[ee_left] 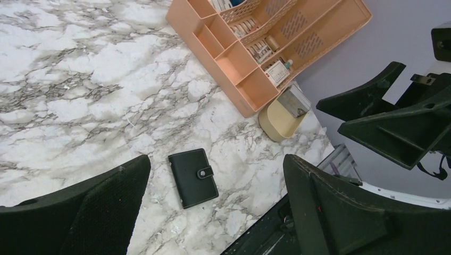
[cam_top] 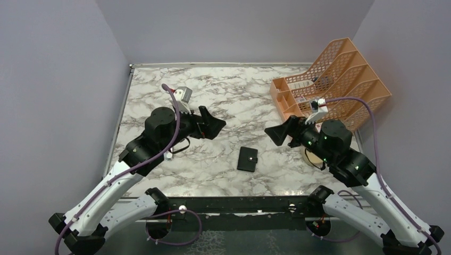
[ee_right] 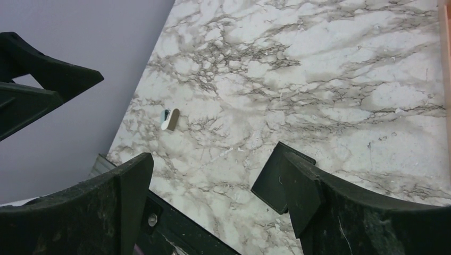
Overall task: Put the credit cards into the card holder
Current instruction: Reset both arms
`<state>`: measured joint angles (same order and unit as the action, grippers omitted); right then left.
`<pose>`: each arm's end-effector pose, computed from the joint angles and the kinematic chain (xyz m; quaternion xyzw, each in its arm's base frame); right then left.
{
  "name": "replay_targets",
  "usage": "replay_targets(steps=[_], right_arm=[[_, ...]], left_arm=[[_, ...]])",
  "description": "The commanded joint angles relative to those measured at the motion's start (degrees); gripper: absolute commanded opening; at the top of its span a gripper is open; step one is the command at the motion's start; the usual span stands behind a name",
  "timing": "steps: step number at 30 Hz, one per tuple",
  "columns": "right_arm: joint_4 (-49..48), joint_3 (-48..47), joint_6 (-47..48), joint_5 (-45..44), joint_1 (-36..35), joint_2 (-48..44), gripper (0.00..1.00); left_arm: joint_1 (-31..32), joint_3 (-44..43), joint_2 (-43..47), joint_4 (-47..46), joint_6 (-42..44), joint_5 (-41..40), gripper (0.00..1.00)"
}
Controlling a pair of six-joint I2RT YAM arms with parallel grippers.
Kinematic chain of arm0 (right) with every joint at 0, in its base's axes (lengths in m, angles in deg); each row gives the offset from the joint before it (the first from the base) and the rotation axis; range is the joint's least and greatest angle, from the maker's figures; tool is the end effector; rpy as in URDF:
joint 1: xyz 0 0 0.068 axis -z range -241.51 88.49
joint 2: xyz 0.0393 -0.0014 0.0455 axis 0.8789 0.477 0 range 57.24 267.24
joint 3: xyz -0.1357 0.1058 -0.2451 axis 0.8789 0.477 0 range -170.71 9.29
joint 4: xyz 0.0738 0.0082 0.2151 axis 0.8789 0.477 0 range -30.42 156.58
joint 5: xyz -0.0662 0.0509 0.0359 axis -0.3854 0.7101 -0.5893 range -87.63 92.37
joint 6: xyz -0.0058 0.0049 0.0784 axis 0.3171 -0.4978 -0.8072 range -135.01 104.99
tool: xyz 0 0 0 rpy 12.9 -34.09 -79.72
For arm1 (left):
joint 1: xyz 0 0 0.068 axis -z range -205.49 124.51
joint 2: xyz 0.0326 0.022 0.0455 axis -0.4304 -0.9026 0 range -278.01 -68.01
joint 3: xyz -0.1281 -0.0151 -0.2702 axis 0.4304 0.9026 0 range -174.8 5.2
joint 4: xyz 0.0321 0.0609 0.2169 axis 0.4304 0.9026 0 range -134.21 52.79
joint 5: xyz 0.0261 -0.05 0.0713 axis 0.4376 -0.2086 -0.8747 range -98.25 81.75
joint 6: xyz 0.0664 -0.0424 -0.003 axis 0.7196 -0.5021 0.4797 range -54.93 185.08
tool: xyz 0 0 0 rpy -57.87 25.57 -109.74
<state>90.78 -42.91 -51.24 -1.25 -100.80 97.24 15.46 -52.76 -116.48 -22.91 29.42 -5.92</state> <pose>0.0967 0.0736 0.3575 -0.0034 0.8140 0.3351 0.4745 0.1198 -0.1076 0.3962 0.0487 0.7745 -0.4032 0.4849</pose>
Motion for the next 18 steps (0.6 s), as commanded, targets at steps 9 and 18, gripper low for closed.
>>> replay_targets(steps=[9, 18], right_arm=[[-5.0, 7.1, -5.8, 2.6, 0.0, -2.5, 0.93], [-5.0, 7.8, -5.9, 2.6, 0.0, -3.0, 0.96]], left_arm=[[-0.2, 12.4, 6.9, -2.7, -2.0, -2.0, 0.99], [-0.2, 15.5, 8.2, -3.2, -3.1, -1.0, 0.99]])
